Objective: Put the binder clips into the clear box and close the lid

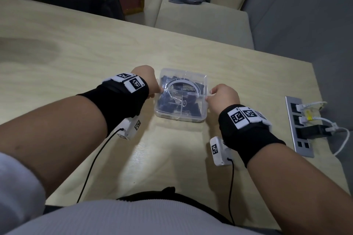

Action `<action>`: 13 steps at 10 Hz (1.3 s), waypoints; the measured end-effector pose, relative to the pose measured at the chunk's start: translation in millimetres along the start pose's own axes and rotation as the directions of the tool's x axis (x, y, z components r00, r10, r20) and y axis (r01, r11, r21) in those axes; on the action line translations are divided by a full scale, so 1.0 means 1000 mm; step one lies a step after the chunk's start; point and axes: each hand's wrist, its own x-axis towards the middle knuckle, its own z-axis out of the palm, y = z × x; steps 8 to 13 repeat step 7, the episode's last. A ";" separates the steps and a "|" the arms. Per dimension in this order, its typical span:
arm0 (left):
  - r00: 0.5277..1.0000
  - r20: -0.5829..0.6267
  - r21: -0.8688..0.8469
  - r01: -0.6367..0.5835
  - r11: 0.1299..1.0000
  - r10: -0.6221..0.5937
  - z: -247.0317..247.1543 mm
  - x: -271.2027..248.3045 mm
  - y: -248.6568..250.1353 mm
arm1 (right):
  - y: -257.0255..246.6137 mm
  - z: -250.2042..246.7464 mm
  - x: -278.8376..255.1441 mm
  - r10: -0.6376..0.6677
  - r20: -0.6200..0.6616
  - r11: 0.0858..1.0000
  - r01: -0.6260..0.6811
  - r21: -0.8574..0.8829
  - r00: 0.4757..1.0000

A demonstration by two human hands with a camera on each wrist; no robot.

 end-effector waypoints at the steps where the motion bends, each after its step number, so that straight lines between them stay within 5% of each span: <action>1: 0.999 -0.031 0.112 -0.030 0.993 0.034 0.001 0.002 0.006 | -0.006 -0.001 -0.001 -0.017 0.005 0.998 0.017 -0.062 1.000; 4: 0.994 -0.065 0.225 -0.068 0.972 0.085 0.003 0.003 0.008 | -0.011 -0.004 -0.006 -0.043 0.016 0.988 0.045 -0.150 0.999; 7: 0.991 -0.113 0.047 -0.071 0.996 0.076 0.013 -0.002 -0.019 | 0.013 -0.006 -0.019 -0.044 -0.003 0.999 0.044 0.009 0.999; 13: 0.991 -0.113 0.047 -0.071 0.996 0.076 0.013 -0.002 -0.019 | 0.013 -0.006 -0.019 -0.044 -0.003 0.999 0.044 0.009 0.999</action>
